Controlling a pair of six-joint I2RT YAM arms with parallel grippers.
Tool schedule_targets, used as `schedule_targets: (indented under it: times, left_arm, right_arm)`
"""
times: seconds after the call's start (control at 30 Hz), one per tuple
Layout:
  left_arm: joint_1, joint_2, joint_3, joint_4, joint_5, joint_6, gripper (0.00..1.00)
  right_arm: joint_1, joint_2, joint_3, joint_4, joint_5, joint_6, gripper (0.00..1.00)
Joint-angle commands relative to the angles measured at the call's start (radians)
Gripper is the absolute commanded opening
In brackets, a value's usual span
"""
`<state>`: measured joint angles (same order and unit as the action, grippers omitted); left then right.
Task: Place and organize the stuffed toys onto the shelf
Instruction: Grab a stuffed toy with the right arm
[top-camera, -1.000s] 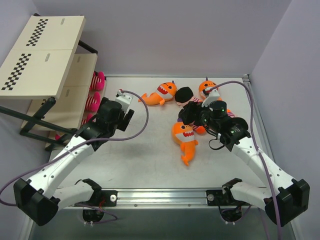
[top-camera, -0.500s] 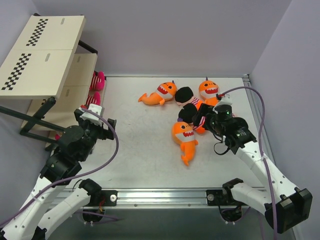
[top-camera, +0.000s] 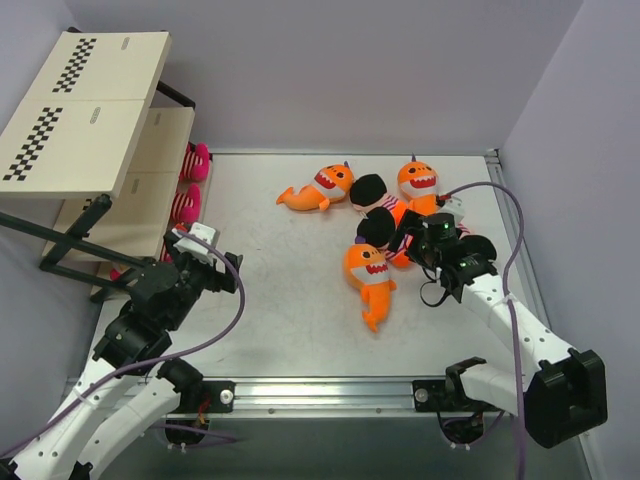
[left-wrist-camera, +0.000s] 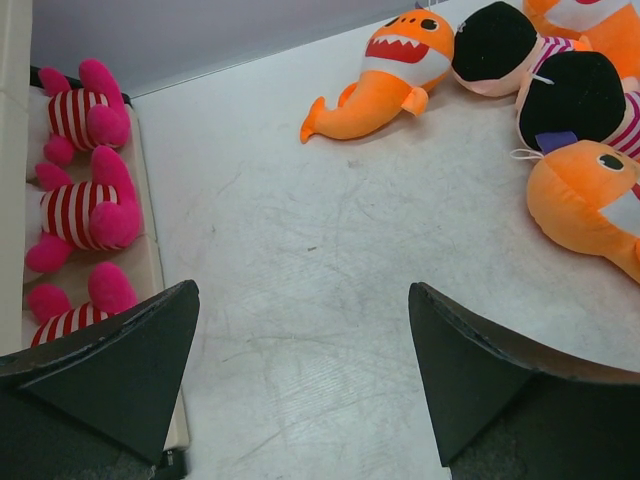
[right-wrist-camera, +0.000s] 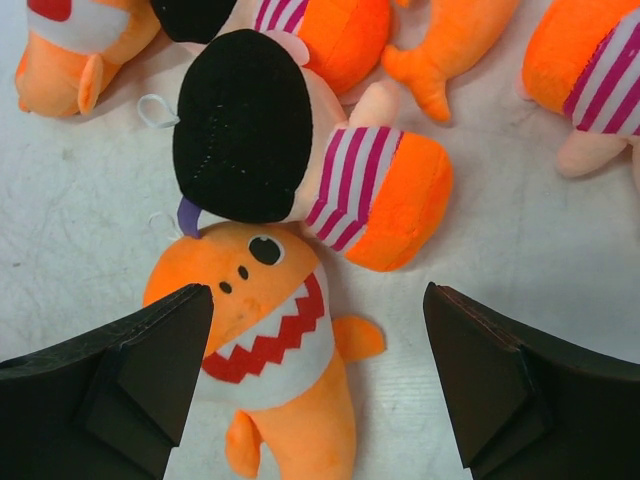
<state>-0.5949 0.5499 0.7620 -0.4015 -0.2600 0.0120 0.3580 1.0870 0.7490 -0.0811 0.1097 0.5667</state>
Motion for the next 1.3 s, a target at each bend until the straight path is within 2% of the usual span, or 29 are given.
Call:
schedule_targets:
  times: [0.0, 0.53, 0.7, 0.8, 0.83, 0.9, 0.93, 1.0, 1.03, 1.13, 1.27]
  left_arm:
    - [0.004, -0.03, -0.02, 0.07, -0.01, 0.009, 0.94]
    - [0.012, 0.024, -0.015, 0.066, -0.007, 0.003, 0.94]
    - [0.014, 0.031, -0.018, 0.067, 0.004, 0.002, 0.94]
    - [0.014, 0.042, -0.016, 0.066, 0.01, 0.002, 0.94]
    - [0.015, 0.047, -0.016, 0.066, 0.013, 0.003, 0.94]
    - [0.014, 0.051, -0.016, 0.066, 0.015, 0.003, 0.94]
    - [0.015, 0.053, -0.016, 0.066, 0.016, 0.003, 0.94]
    - [0.017, 0.056, -0.016, 0.067, 0.021, 0.005, 0.94]
    - [0.015, 0.061, -0.016, 0.069, 0.022, 0.005, 0.94]
    - [0.017, 0.064, -0.016, 0.069, 0.028, 0.008, 0.94]
    - [0.018, 0.058, -0.023, 0.084, 0.056, 0.006, 0.94]
  right_arm:
    - [-0.039, 0.042, -0.039, 0.139, -0.01, -0.004, 0.89]
    - [-0.063, 0.336, -0.105, 0.391, -0.013, -0.041, 0.8]
    - [-0.08, 0.401, -0.093, 0.409, -0.004, -0.048, 0.72]
    - [-0.085, 0.413, -0.089, 0.412, -0.013, -0.062, 0.59]
    - [-0.085, 0.407, -0.086, 0.409, -0.016, -0.068, 0.48]
    - [-0.086, 0.393, -0.083, 0.393, -0.018, -0.083, 0.37]
    - [-0.087, 0.37, -0.08, 0.383, -0.018, -0.09, 0.27]
    - [-0.087, 0.343, -0.074, 0.344, -0.024, -0.102, 0.17]
    - [-0.085, 0.312, -0.063, 0.33, -0.028, -0.105, 0.08]
    - [-0.085, 0.243, -0.042, 0.267, -0.073, -0.114, 0.0]
    - [-0.085, 0.16, 0.022, 0.192, -0.18, -0.12, 0.0]
